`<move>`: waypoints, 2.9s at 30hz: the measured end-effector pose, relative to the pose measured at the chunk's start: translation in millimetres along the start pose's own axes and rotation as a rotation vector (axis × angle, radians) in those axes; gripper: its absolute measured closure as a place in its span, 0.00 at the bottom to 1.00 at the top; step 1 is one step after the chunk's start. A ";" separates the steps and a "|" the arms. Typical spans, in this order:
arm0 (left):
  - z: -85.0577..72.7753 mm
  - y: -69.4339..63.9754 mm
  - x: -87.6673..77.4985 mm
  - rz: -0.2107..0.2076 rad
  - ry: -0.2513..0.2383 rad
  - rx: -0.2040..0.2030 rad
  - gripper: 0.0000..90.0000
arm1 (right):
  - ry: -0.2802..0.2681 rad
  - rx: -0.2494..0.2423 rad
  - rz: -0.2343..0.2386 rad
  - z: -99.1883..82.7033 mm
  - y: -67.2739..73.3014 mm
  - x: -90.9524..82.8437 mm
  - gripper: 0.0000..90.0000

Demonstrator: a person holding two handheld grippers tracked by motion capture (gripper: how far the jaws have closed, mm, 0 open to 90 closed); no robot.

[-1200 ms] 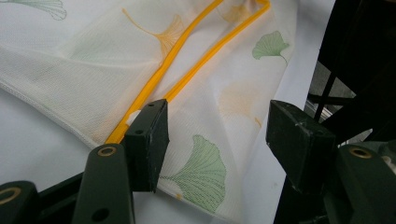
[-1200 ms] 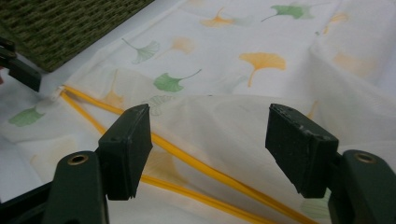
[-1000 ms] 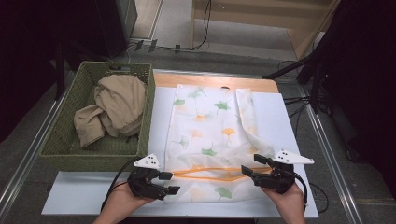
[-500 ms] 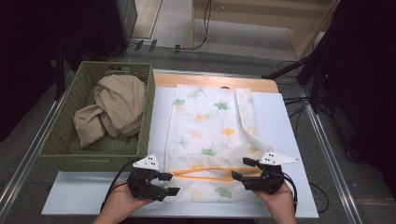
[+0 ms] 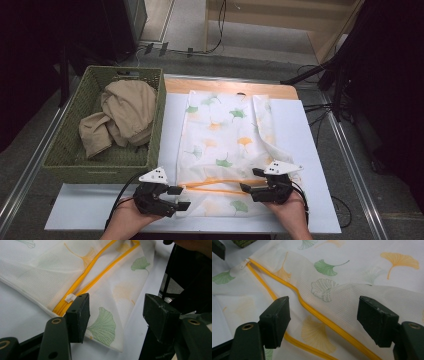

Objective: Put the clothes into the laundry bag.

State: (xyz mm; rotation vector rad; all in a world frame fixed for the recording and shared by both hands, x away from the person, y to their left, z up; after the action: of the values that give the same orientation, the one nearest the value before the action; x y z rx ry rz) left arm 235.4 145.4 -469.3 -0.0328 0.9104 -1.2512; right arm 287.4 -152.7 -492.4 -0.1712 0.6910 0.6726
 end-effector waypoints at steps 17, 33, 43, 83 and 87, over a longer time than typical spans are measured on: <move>-3.8 0.1 -1.7 0.006 -0.007 -0.021 0.43 | 0.062 -0.085 -0.084 -1.6 -10.1 31.8 0.54; -5.5 -0.3 -2.6 -0.006 -0.020 -0.036 0.44 | 0.014 0.116 -0.049 23.2 -23.3 39.5 0.94; -11.5 -2.0 -7.8 0.016 -0.026 -0.035 0.45 | -0.043 0.162 -0.042 46.2 -29.1 38.2 0.97; 36.7 -23.9 -87.8 0.068 0.021 -0.004 0.39 | -0.110 0.171 0.057 80.9 -27.4 19.0 0.98; 45.0 -21.1 -99.7 0.084 -0.002 -0.002 0.38 | -0.106 0.175 0.064 80.6 -26.9 18.6 0.98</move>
State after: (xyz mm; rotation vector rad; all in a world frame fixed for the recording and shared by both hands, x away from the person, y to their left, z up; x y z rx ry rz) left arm 243.5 199.7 -372.3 0.0021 0.9026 -1.1722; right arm 357.8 -135.1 -444.3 0.0478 0.6522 0.6736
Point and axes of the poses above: each handheld gripper's, and its own axes: x roughly forward along the jaws, z roughly out of its top, y roughly to its left, the point moved 5 cm from there along x, roughly forward along the jaws, and after that the axes turned 11 degrees about -z, right-handed, at the moved point
